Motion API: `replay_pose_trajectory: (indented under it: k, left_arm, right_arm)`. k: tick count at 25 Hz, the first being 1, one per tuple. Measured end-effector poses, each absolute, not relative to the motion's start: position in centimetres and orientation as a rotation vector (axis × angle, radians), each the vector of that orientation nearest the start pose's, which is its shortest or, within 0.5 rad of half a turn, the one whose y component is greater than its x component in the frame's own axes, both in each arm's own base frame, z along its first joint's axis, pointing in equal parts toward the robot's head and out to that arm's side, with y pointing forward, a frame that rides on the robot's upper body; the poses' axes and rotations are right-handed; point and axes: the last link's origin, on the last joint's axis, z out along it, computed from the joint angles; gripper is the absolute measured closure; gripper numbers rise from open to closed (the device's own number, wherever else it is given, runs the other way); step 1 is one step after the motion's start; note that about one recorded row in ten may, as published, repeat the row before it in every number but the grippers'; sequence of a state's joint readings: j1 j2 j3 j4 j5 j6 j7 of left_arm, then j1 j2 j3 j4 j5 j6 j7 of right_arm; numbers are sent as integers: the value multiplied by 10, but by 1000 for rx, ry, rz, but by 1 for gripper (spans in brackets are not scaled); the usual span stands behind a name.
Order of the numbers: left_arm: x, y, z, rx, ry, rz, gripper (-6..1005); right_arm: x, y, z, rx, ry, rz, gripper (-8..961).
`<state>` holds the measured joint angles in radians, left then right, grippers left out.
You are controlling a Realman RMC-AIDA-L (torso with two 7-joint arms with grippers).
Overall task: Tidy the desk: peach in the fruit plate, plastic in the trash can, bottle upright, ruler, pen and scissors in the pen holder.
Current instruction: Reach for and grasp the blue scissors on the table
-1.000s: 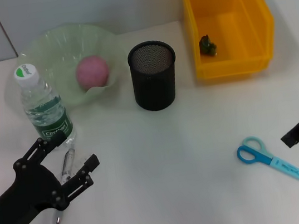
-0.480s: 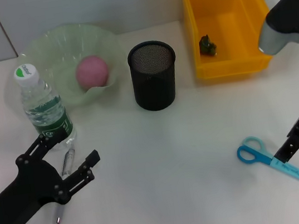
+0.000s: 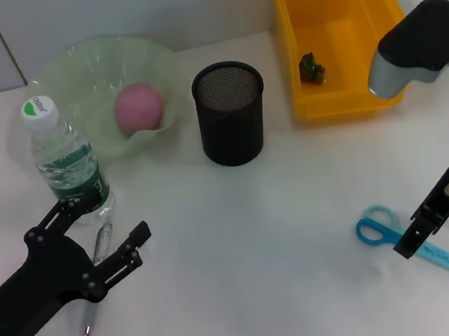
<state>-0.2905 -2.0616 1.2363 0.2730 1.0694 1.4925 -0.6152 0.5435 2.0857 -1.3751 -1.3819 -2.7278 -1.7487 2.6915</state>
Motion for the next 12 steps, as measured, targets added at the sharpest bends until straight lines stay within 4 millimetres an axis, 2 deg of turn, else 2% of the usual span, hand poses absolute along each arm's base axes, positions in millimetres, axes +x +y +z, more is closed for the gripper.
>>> replay_pose_trajectory:
  k: [12]
  left_arm:
    - [-298,258,-41,-2333,-322,-963,173]
  right_arm:
    - [215,326,11,-2414,1193,-762,121]
